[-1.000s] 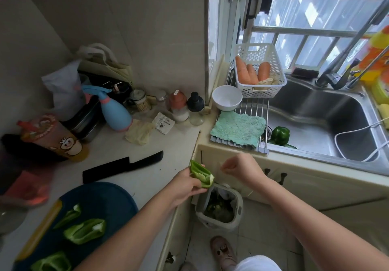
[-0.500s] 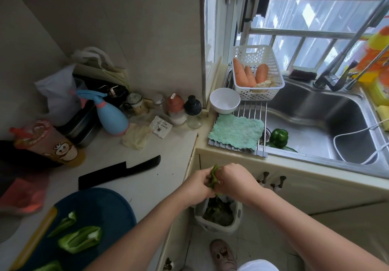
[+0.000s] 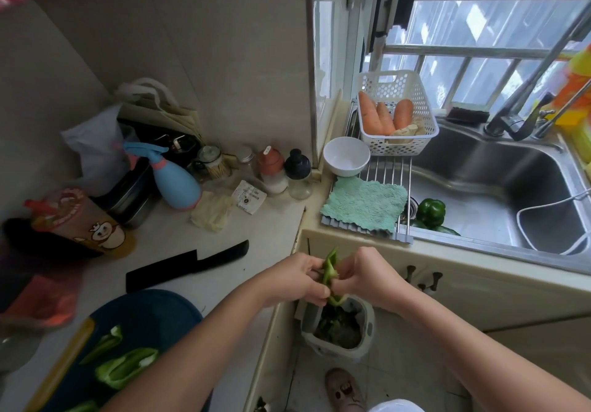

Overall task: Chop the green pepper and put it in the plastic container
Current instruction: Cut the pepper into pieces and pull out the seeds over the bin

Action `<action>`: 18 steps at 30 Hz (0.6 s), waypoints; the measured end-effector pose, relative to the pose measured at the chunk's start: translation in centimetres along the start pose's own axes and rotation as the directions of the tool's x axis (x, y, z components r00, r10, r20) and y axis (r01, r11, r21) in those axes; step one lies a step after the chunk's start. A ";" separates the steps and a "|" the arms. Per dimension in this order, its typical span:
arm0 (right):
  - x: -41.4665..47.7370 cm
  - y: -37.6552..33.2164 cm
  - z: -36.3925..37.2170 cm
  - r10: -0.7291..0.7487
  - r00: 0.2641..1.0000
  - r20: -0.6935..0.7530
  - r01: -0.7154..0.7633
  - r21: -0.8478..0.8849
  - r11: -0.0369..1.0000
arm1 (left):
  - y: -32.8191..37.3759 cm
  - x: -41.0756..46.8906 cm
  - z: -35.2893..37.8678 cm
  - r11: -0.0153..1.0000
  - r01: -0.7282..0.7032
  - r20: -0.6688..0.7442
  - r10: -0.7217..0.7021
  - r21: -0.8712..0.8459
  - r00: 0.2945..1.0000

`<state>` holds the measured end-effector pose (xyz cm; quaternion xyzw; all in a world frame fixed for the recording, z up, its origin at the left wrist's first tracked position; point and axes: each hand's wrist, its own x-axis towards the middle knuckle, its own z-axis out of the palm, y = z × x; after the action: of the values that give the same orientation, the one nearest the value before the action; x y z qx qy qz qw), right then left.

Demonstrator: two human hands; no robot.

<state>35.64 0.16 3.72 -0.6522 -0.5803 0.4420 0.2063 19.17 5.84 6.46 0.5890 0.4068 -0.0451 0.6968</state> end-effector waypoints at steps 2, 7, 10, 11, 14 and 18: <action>-0.2 0.0 -0.2 0.036 0.999 0.015 -0.037 0.076 0.996 | 0.0 -0.3 0.0 1.000 -0.002 0.033 0.003 -0.025 0.999; -0.5 -0.4 -1.2 0.072 0.996 0.060 -0.084 0.230 0.970 | -0.4 -0.7 0.6 0.991 -0.032 0.041 0.037 -0.129 0.998; -0.8 -0.6 -1.5 0.053 0.992 0.110 -0.079 0.244 0.967 | -0.6 -0.8 0.8 0.989 -0.044 0.036 0.049 -0.144 0.998; -1.0 -0.7 -1.6 0.042 0.989 0.141 -0.076 0.244 0.967 | -0.6 -0.8 0.8 0.992 -0.051 0.046 0.057 -0.116 0.997; -1.3 -1.0 -2.2 0.021 0.975 0.219 -0.078 0.254 0.964 | -0.6 -1.1 1.0 0.997 -0.070 0.059 0.071 -0.013 0.996; -1.3 -1.0 -2.6 0.006 0.971 0.241 -0.068 0.252 0.965 | -0.4 -1.0 1.4 0.993 -0.087 0.023 0.086 0.082 0.996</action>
<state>37.23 -0.18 6.28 -0.5728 -0.5259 0.5927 0.2100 19.01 4.16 6.74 0.6340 0.3718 -0.0373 0.6771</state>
